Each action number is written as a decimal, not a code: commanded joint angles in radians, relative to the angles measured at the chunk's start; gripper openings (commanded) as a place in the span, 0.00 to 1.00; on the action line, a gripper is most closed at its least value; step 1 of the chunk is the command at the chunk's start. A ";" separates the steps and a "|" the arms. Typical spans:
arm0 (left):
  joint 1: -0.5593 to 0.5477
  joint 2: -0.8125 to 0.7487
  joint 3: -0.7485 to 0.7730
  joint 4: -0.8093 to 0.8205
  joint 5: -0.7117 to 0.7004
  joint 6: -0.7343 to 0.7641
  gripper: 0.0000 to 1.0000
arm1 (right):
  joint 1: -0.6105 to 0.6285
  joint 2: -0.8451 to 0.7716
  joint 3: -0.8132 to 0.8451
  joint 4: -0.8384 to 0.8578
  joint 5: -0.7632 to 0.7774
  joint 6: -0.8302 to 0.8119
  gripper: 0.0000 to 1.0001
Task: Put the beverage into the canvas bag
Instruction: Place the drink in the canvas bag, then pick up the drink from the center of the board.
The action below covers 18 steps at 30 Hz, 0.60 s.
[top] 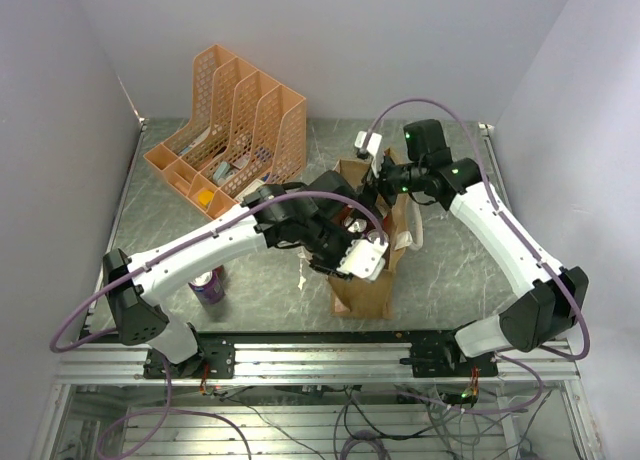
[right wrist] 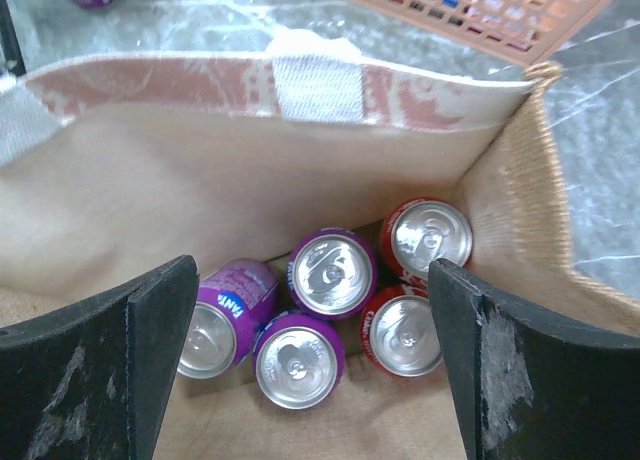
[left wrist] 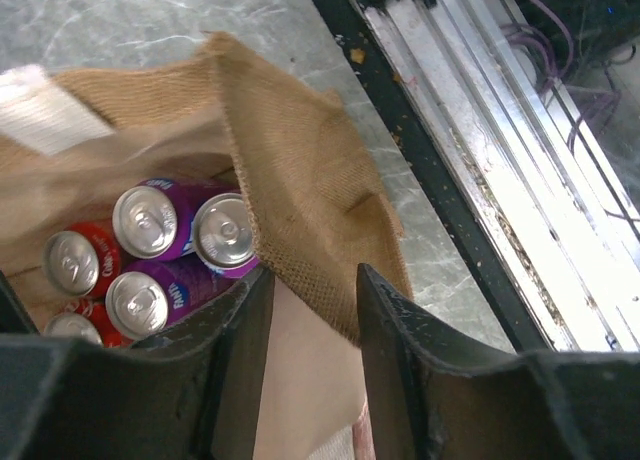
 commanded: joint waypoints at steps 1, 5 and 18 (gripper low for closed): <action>0.031 -0.042 0.076 0.054 0.027 -0.093 0.54 | -0.015 -0.012 0.075 0.025 -0.016 0.074 0.97; 0.050 -0.060 0.115 0.076 0.034 -0.150 0.69 | -0.015 0.006 0.136 0.038 0.011 0.125 0.97; 0.531 -0.249 0.093 0.223 -0.042 -0.540 0.97 | 0.117 0.099 0.311 0.200 0.072 0.330 0.97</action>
